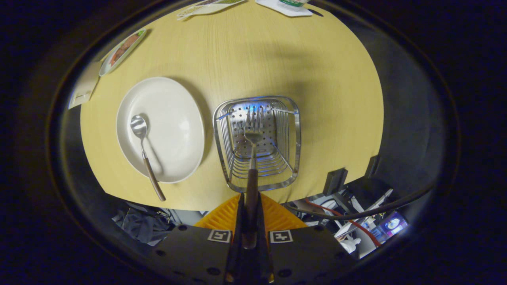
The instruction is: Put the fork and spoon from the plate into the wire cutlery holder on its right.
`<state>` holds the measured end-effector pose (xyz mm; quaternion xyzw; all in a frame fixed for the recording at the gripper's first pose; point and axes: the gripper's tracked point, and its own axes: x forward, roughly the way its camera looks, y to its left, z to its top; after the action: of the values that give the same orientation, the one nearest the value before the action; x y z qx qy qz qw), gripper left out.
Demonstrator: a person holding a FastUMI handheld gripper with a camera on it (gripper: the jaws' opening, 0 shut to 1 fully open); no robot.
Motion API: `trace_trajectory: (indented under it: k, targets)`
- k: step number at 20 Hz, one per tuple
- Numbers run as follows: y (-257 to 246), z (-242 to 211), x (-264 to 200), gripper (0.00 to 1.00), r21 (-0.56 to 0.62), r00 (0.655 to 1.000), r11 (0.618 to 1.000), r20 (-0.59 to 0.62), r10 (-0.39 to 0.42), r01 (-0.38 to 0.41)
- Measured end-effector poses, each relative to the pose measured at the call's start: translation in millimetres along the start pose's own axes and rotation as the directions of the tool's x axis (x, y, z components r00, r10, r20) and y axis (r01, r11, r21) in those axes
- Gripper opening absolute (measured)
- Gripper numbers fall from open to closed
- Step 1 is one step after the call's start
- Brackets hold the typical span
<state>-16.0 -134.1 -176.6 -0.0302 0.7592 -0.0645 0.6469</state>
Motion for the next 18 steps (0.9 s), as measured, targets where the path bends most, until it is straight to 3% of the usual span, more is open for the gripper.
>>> trace_trajectory:
  k: [9, 18]
  targets:
    - [0, -6, -11, 1.00, -0.016, 0.999, 0.999, 0.047, -0.028, 0.029]
    - [15, -20, -57, 1.00, -0.020, 0.987, 0.997, 0.143, -0.071, 0.075]
